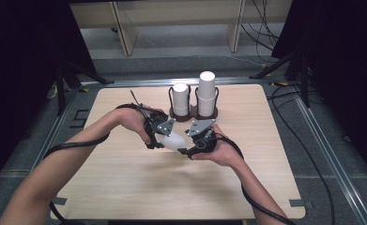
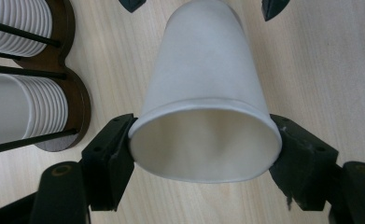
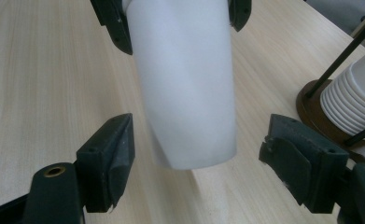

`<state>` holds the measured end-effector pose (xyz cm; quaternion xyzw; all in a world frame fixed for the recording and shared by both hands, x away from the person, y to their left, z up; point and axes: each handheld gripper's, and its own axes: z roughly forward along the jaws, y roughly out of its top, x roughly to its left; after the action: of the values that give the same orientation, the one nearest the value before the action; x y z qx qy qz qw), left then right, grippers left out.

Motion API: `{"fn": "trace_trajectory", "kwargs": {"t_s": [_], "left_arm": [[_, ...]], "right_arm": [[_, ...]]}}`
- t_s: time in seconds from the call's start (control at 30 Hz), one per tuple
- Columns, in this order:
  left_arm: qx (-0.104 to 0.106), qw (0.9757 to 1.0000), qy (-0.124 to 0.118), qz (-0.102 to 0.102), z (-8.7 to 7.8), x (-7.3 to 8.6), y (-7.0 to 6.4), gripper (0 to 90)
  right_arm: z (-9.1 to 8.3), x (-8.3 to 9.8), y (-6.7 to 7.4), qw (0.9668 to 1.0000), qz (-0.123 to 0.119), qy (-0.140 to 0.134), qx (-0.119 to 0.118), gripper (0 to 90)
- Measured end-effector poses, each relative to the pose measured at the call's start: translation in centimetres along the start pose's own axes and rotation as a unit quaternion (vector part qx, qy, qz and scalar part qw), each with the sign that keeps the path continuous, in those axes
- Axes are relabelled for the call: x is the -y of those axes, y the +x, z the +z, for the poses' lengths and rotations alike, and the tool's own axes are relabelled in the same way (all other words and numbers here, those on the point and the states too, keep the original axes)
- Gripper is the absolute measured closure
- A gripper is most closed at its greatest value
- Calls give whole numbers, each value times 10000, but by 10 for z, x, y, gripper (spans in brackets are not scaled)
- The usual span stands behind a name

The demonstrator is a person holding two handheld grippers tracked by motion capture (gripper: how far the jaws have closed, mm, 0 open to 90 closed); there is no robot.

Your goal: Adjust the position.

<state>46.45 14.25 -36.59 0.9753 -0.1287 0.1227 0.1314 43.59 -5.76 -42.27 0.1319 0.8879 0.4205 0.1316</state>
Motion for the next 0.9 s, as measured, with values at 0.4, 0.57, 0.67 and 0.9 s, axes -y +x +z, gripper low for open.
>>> {"fn": "trace_trajectory", "kwargs": {"t_s": [0.4, 0.57, 0.67, 0.9], "left_arm": [[66, 9999, -102, -118, 2, -2, -2, 277], [60, 9999, 72, 102, 0, -4, 0, 277], [71, 9999, -68, -68, 1, -4, -2, 277], [64, 10000, -47, -16, 0, -8, 0, 277]], "right_arm": [[8, -3, 1, 10000, -22, 6, -73, 254], [10, -4, 2, 9999, -65, 31, -98, 254], [11, -3, 3, 9999, -28, 50, -158, 254], [13, -3, 3, 9999, -90, 55, -131, 254]]}}
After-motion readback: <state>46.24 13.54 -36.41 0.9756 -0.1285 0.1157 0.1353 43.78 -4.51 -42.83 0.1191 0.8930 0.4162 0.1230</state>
